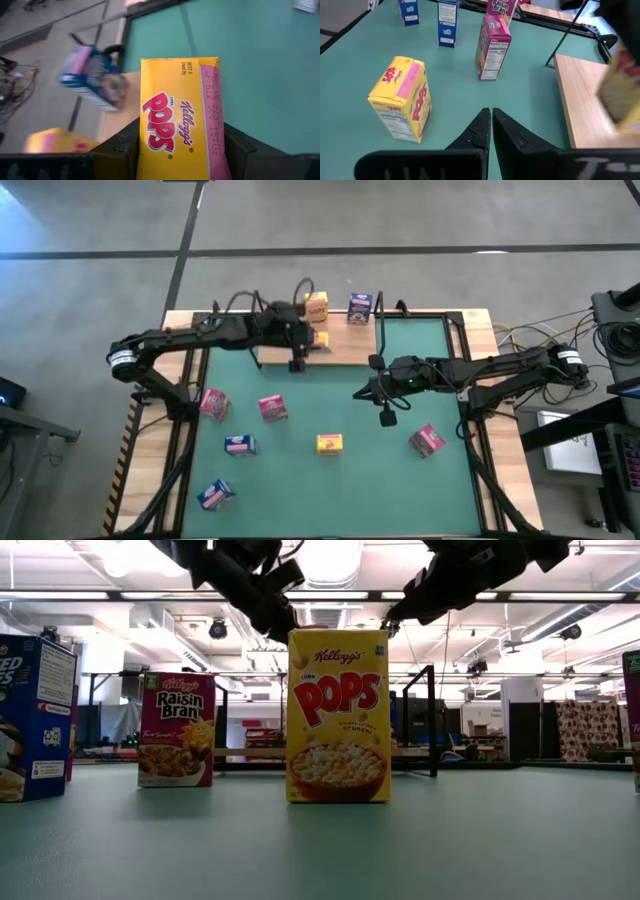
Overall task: Stack cereal on shelf
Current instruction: Put the top yellow cereal box on the shelf aligned with the other yellow cereal box
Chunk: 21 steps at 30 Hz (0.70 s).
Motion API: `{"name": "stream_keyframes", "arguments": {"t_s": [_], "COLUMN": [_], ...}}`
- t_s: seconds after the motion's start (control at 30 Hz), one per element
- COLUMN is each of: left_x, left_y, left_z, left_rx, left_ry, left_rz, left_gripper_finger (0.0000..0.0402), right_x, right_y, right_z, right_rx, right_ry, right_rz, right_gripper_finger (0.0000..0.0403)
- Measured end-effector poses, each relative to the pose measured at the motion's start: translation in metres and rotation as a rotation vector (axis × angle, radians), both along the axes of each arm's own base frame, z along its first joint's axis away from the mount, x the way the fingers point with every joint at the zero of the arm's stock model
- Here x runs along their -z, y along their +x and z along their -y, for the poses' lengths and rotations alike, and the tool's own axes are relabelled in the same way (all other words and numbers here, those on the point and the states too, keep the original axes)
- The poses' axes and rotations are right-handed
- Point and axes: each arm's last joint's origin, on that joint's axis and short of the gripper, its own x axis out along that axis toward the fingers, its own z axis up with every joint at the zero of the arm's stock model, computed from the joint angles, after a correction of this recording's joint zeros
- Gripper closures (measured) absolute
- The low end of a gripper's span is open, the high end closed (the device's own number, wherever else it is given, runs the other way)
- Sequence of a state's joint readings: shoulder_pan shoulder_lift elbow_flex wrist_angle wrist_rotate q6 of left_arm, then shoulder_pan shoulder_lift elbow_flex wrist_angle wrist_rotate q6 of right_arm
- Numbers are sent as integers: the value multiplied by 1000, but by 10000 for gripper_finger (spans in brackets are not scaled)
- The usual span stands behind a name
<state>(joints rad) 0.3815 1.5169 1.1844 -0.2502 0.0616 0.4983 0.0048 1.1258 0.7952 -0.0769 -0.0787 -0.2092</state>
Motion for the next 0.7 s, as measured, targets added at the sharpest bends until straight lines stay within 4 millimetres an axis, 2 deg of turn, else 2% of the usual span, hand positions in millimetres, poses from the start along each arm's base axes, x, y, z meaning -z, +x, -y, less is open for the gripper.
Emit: {"name": "stream_keyframes", "arguments": {"t_s": [0.27, 0.37, 0.7], "left_x": [-14, -9, 18], "left_y": [-9, -2, 21], "left_z": [-42, -52, -85], "left_rx": [13, 15, 19], "left_ry": [-58, -75, -133], "left_rz": [70, 56, -155], "left_gripper_finger": [246, 246, 246], "right_x": [-3, -4, -4], "right_y": [-7, -10, -18], "right_z": [0, 0, 0], "right_rx": [0, 0, 1], "right_ry": [-1, -1, -1], "right_rz": [-22, -25, -29], "right_gripper_finger": [394, 394, 394]}}
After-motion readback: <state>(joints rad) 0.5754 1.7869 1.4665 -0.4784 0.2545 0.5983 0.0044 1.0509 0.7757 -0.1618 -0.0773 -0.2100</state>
